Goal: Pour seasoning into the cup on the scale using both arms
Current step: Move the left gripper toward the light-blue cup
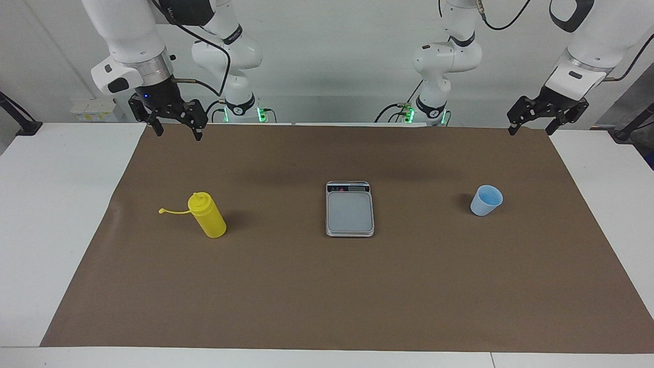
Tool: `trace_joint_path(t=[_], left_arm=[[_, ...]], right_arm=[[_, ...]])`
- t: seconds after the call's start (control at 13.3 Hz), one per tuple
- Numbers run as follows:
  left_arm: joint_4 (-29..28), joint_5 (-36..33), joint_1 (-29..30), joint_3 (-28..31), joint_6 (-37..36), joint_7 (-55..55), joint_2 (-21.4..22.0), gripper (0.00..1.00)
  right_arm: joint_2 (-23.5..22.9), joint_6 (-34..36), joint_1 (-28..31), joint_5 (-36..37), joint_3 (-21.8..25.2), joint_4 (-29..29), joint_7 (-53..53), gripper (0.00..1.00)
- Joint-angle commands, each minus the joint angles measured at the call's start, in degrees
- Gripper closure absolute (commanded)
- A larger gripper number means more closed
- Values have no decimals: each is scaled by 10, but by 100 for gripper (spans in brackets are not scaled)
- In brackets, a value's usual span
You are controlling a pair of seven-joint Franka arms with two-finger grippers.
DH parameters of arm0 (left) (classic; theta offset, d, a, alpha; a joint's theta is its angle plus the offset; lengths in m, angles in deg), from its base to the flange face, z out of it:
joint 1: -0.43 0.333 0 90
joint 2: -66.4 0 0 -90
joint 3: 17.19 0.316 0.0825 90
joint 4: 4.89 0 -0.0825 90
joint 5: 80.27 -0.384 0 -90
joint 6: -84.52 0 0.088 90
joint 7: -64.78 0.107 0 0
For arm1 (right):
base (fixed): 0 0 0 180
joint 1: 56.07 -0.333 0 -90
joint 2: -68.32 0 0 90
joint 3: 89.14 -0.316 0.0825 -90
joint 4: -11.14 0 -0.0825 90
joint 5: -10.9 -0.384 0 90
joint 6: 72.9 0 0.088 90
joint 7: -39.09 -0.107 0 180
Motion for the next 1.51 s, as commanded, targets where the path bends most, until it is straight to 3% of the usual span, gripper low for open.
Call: trace_joint_path(t=[0.0, 0.3, 0.83, 1.43], left_arm=[[-20, -12, -5, 2, 6, -8, 19, 0], [-27, -12, 2, 2, 13, -6, 21, 0], [-142, -10, 30, 9, 118, -7, 60, 0], [-212, -7, 43, 9, 241, -3, 14, 0]], right_arm=[[7, 8, 1, -7, 3, -5, 13, 0], [7, 8, 1, -7, 2, -5, 13, 0], [7, 7, 1, -7, 3, -5, 13, 0], [7, 7, 1, -7, 3, -5, 12, 0]])
